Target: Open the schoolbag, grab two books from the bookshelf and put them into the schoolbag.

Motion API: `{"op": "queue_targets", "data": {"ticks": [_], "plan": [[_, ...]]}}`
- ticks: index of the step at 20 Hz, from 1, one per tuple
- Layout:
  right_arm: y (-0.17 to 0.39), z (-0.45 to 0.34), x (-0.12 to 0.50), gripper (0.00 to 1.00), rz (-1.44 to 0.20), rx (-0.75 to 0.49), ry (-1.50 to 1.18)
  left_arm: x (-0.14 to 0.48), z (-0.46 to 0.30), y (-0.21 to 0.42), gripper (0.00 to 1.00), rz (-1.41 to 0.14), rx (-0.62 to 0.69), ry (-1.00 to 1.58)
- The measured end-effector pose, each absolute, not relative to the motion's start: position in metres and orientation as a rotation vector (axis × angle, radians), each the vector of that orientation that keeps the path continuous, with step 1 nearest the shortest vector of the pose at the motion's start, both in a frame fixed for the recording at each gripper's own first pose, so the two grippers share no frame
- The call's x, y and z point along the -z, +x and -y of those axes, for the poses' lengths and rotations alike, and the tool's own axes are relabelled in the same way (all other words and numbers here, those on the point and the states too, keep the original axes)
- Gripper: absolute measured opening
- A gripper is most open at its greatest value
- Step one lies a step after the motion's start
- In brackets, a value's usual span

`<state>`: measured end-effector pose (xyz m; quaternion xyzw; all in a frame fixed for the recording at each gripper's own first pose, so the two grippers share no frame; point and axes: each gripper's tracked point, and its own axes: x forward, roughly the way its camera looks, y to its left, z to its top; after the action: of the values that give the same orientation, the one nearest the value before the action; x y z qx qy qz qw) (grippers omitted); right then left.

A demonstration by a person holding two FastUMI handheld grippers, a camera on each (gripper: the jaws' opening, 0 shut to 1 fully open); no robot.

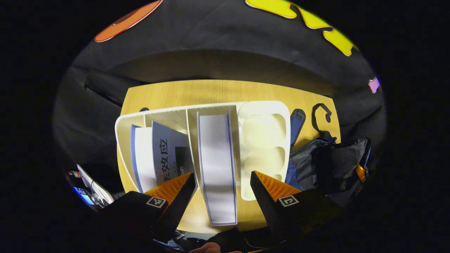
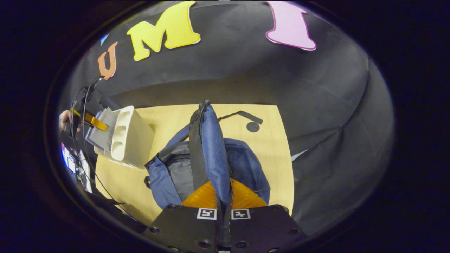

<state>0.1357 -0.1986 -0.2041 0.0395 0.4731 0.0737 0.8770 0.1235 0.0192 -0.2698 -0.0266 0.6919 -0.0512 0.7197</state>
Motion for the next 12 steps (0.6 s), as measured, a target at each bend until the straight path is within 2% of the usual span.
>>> {"op": "queue_targets", "data": {"ticks": [1,2,3,8,10,11,12], "plan": [[0.135,0.200,0.205,0.00,-0.988,-0.154,0.088,0.273,-0.021,0.123,0.93,-1.547,0.101,-0.057],[0.136,0.200,0.206,0.00,-0.989,-0.155,0.095,0.275,-0.023,0.121,0.96,-1.563,0.083,-0.052],[0.135,0.200,0.207,0.00,-0.989,-0.157,0.098,0.276,-0.025,0.119,0.89,-1.585,0.068,-0.050],[0.133,0.201,0.209,0.00,-0.985,-0.168,0.119,0.283,-0.026,0.111,0.70,-1.631,0.027,-0.068],[0.131,0.202,0.209,0.00,-0.985,-0.170,0.124,0.281,-0.026,0.109,0.52,-1.649,0.007,-0.059],[0.130,0.202,0.209,0.00,-0.984,-0.170,0.125,0.279,-0.027,0.106,0.47,-1.661,0.006,-0.046],[0.129,0.201,0.208,0.00,-0.982,-0.171,0.127,0.274,-0.028,0.103,0.46,-1.660,-0.006,-0.046]]}}
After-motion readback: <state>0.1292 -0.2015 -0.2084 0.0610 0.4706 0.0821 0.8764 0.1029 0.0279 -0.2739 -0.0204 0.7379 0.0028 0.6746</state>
